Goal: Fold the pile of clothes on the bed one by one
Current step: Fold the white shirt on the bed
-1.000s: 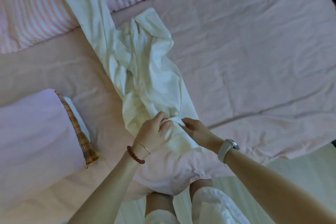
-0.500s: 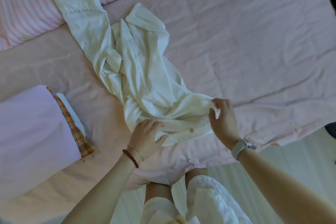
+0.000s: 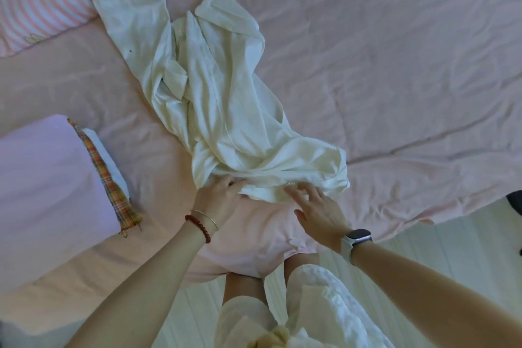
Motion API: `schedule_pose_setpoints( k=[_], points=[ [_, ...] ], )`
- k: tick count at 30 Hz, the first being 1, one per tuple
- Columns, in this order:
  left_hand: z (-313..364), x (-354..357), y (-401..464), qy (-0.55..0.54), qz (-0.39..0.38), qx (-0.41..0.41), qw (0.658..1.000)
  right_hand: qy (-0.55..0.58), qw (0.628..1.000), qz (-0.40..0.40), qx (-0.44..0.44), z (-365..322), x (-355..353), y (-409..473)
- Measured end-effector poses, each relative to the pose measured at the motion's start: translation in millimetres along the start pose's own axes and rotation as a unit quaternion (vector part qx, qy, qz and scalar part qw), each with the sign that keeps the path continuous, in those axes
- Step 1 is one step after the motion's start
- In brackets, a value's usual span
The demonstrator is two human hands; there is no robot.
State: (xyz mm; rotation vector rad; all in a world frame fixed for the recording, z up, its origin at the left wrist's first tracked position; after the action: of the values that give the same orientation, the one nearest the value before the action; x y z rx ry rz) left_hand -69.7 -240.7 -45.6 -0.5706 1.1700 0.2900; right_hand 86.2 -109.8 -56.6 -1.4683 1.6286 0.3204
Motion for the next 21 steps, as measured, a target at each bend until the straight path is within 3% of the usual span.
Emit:
schedule_pose_setpoints(
  k=[3, 5, 7, 9, 11, 12, 14, 17, 21],
  points=[
    [7, -34, 6, -0.108, 0.004, -0.039, 0.993, 0.098, 0.995, 0.027, 0.007, -13, -20, 6],
    [9, -57, 6, -0.198, 0.038, -0.101, 0.974, 0.211, 0.973, 0.041, 0.082, -22, -34, 8],
    [18, -81, 5, -0.257, 0.091, -0.116, 0.955, 0.346, 0.915, -0.001, 0.207, -32, -46, 10],
    [33, -102, 2, -0.263, 0.127, -0.087, 0.952, 0.492, 0.816, -0.019, 0.302, -45, -62, 11],
    [55, -122, -2, -0.240, 0.142, -0.038, 0.960, 0.584, 0.738, -0.003, 0.337, -57, -85, 15],
    [65, -130, -4, -0.226, 0.150, -0.012, 0.962, 0.605, 0.721, 0.009, 0.337, -63, -98, 18],
    [84, -151, -10, -0.202, 0.163, 0.045, 0.965, 0.608, 0.731, 0.039, 0.307, -78, -127, 26],
    [97, -189, -11, -0.221, 0.150, 0.085, 0.960, 0.551, 0.789, 0.114, 0.247, -104, -176, 40],
    [76, -270, -7, -0.269, 0.213, 0.048, 0.938, 0.448, 0.867, 0.183, 0.116, -150, -252, 42]
  ],
)
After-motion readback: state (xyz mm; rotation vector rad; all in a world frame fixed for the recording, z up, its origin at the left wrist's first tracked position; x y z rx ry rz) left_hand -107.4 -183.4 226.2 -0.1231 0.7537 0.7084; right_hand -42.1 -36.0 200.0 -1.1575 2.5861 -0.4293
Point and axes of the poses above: each hand's wrist, its own y-axis towards the middle knuckle, its own x-axis out of the palm, z = x × y, the point moved 6 cm from there along y, towards the middle knuckle, and after that the axes turned 8 degrees about y, right-handed, at the moved point
